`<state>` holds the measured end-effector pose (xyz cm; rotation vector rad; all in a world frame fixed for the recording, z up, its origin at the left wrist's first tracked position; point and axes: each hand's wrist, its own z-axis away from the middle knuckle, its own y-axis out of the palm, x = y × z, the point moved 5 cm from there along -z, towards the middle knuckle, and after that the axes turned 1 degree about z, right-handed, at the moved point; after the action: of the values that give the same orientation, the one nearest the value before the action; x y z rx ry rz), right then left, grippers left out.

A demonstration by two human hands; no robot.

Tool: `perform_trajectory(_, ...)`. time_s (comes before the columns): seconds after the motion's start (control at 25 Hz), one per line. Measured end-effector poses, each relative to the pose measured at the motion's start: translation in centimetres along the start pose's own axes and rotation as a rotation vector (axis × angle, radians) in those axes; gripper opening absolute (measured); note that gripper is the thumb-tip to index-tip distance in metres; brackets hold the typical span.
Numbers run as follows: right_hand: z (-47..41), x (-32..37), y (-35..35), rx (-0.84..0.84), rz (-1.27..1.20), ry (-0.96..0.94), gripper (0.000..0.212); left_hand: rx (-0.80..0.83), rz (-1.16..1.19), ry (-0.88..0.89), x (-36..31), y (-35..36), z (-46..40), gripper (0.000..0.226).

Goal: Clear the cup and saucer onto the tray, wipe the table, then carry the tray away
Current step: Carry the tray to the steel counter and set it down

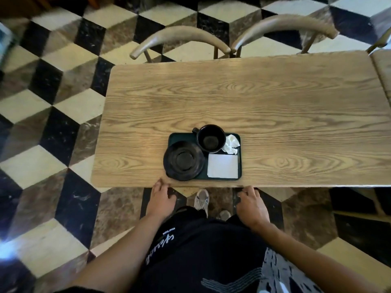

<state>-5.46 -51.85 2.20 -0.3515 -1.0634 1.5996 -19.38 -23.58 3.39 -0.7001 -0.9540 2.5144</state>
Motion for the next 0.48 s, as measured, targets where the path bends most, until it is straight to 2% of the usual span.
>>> perform_trajectory(0.08,0.2,0.2,1.1,0.121,0.012,-0.039,0.029,0.002,0.042,-0.017,-0.3,1.1,1.8,0.048)
perform_trajectory(0.16,0.1,0.6,2.6,0.262,0.074,-0.105,0.03,0.021,0.065,-0.043,-0.1,2.1,2.2,0.036)
perform_trajectory(0.28,-0.5,1.1,3.2,0.404,0.093,-0.121,0.033,0.167,0.067,-0.116,0.6,3.1,1.7,0.026)
perform_trajectory(0.36,-1.0,1.4,2.9,0.47,0.1,-0.121,0.033,0.259,0.064,-0.135,0.8,3.2,1.1,0.026)
perform_trajectory(0.48,-2.3,1.3,1.5,0.483,0.047,-0.084,0.024,0.243,0.113,-0.158,0.8,1.8,-0.7,0.028)
